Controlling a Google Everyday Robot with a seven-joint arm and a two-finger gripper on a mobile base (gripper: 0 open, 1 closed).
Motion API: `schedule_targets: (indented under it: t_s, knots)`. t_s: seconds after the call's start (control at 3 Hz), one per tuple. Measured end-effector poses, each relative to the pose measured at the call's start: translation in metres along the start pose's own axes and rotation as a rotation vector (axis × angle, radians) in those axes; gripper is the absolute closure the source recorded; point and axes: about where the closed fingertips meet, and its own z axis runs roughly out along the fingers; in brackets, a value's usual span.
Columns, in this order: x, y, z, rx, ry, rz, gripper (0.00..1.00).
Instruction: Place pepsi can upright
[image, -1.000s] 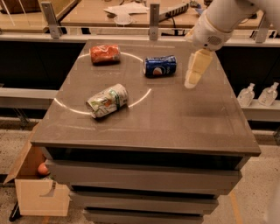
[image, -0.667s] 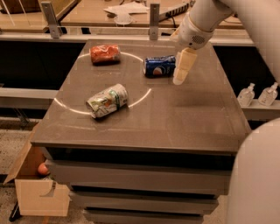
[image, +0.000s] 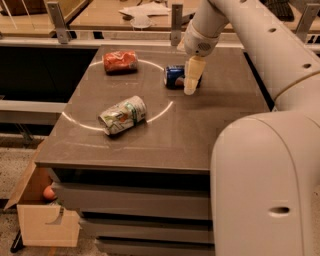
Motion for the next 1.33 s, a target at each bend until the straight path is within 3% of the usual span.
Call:
schedule_targets:
  t_s: [0.33,0.67,1.0,1.33]
  knots:
    - [0.001,-0.007,0.014,-0.024,0.043,-0.007,0.26]
    - [0.0,-0.006,0.035,-0.077,0.053,-0.039,0.57]
    - [-0.008,-0.007,0.038,-0.09,0.051,-0.072,0.8]
    - [-0.007,-0.006,-0.027,0.008,-0.113,0.058,1.0]
